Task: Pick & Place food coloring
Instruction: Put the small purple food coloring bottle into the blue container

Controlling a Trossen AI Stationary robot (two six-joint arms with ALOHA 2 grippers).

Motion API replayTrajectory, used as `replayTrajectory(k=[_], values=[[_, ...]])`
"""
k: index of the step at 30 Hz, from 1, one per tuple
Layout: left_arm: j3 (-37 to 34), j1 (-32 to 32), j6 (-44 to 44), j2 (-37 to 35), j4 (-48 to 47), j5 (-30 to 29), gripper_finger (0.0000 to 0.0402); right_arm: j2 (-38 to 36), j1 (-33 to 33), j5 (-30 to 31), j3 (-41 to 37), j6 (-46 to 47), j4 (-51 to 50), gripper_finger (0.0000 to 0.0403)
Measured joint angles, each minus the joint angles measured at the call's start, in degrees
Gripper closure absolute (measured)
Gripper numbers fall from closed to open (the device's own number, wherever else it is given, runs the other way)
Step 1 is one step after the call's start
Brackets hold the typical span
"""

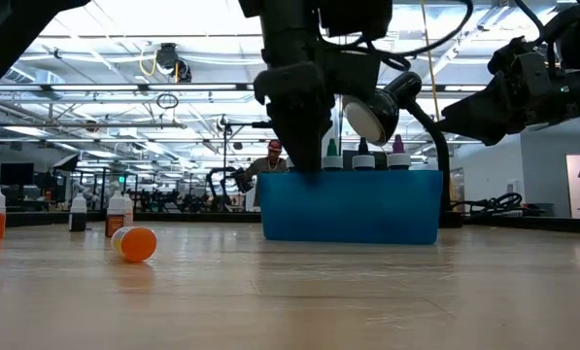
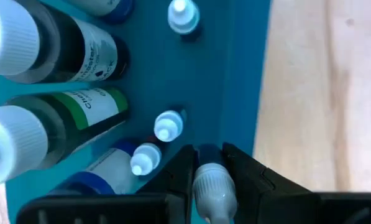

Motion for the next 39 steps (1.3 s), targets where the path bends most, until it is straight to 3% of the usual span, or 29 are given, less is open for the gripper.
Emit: replayTrajectory(k=[33,39], values=[[-4.63,0.07,-1.45,1.28,2.39,2.33,0.0334,0.09,-0.01,0.00,0.01,0.01,0.00,0.0179],[-4.64,0.11,-1.48,1.28,2.39,2.37,0.0285,0.09,-0.01,0.00,-0.01,0.01,0.00,0.0179]])
